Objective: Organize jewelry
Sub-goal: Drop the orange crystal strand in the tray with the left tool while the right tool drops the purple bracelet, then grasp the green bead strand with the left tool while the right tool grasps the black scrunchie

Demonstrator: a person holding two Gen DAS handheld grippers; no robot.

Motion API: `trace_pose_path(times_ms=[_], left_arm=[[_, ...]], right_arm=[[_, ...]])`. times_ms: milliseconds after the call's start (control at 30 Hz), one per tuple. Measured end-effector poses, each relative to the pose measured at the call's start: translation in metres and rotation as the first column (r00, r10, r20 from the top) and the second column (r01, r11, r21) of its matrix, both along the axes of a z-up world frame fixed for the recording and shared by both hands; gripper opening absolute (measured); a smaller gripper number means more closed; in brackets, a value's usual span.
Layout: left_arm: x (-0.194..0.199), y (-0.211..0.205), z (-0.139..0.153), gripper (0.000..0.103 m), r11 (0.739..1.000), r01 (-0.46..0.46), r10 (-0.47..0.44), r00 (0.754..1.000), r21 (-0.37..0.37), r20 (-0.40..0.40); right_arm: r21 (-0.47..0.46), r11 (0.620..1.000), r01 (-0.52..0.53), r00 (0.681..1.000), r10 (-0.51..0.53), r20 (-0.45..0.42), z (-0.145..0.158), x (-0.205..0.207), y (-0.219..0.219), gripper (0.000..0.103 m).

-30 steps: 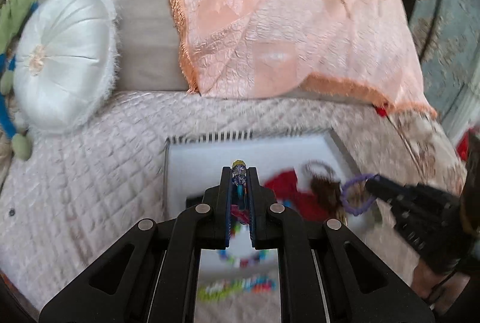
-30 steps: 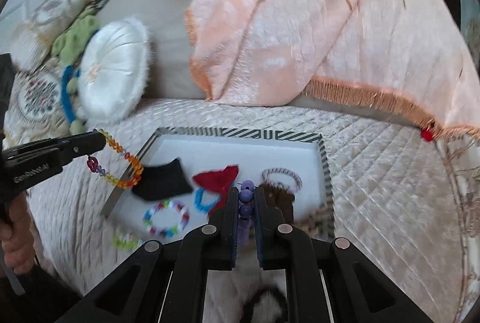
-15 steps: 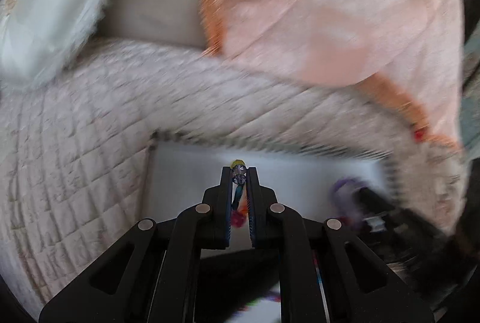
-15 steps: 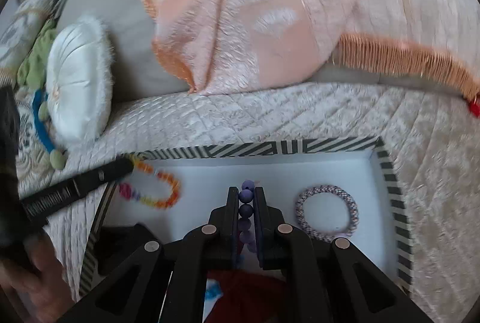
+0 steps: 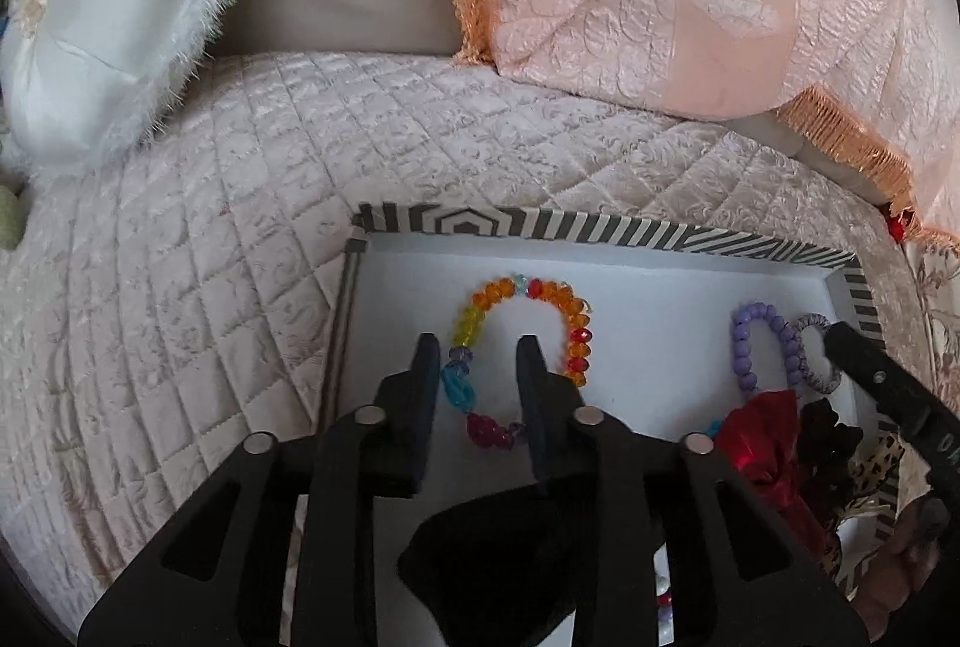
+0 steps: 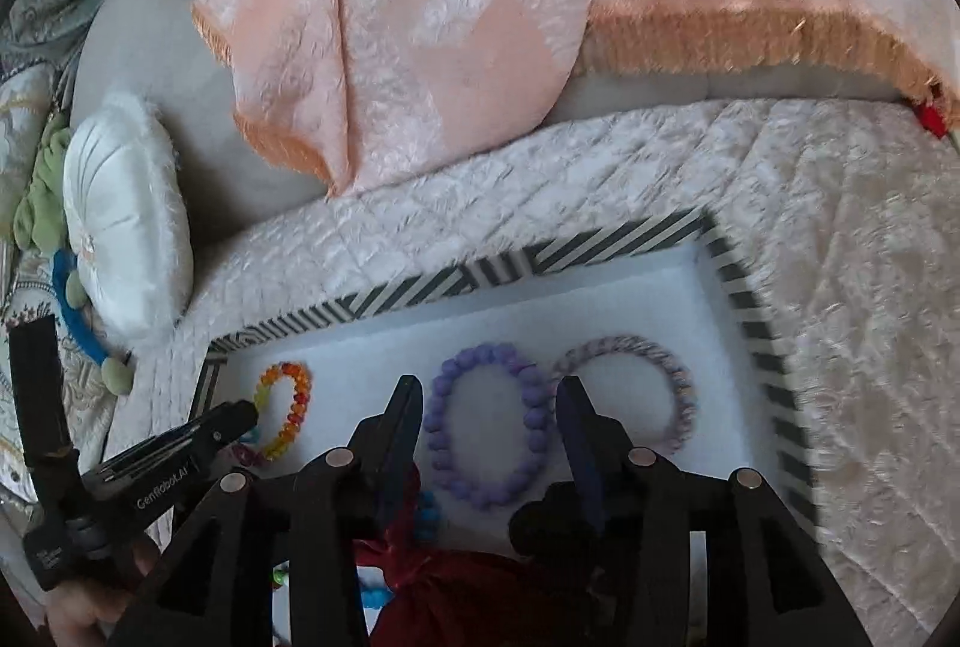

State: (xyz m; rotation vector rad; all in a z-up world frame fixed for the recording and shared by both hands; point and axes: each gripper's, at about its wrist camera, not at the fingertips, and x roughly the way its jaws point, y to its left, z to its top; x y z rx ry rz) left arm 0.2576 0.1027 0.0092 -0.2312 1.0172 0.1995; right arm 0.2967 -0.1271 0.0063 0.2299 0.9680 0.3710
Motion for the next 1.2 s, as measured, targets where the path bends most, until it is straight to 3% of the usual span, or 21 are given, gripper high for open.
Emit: trace_pose_path(times_ms=[67,200,533,667,800,1033,1200], left_arm=[[-0.003,0.002,0.008,0.028,1.000,-0.001,0.001,1.000,0.001,0.017],[-0.017,0.009,0.018,0.046,1.000,-0.005,0.005,0.999,0.011,0.046],[-0.116,0.027,0.035,0.047,0.999,0.028,-0.033,0.993,0.045,0.116],[-0.168,0.031,0.032,0.047,0.999,0.038,-0.036,0.990,-0.016,0.139],[-0.204,0.009,0.013,0.048,0.995,0.081,-0.073,0.991,-0.063,0.112],[-0.191,-0.036,-0.015,0.048,0.989,0.146,-0.146,0.987,0.006,0.060],[-0.176,-0.037,-0.030,0.049,0.991,0.133,-0.132,0.990,-0.019,0.056]], right_arm=[[0.007,1.000,0.012,1.000,-0.012,0.015,0.008,-0.005,-0.007,0.044],[-0.017,0.999,0.027,0.999,-0.026,0.045,0.020,-0.019,-0.017,0.044],[-0.211,0.976,-0.052,0.986,0.083,0.141,0.040,-0.111,-0.022,0.044],[-0.219,0.975,-0.031,0.986,0.065,0.151,0.039,-0.156,-0.050,0.044],[-0.217,0.976,-0.007,0.992,0.034,0.123,0.030,-0.183,-0.075,0.044],[-0.285,0.958,-0.019,0.997,0.041,0.070,0.004,-0.204,-0.092,0.044],[-0.301,0.953,-0.036,0.997,0.057,0.060,-0.002,-0.207,-0.097,0.044]])
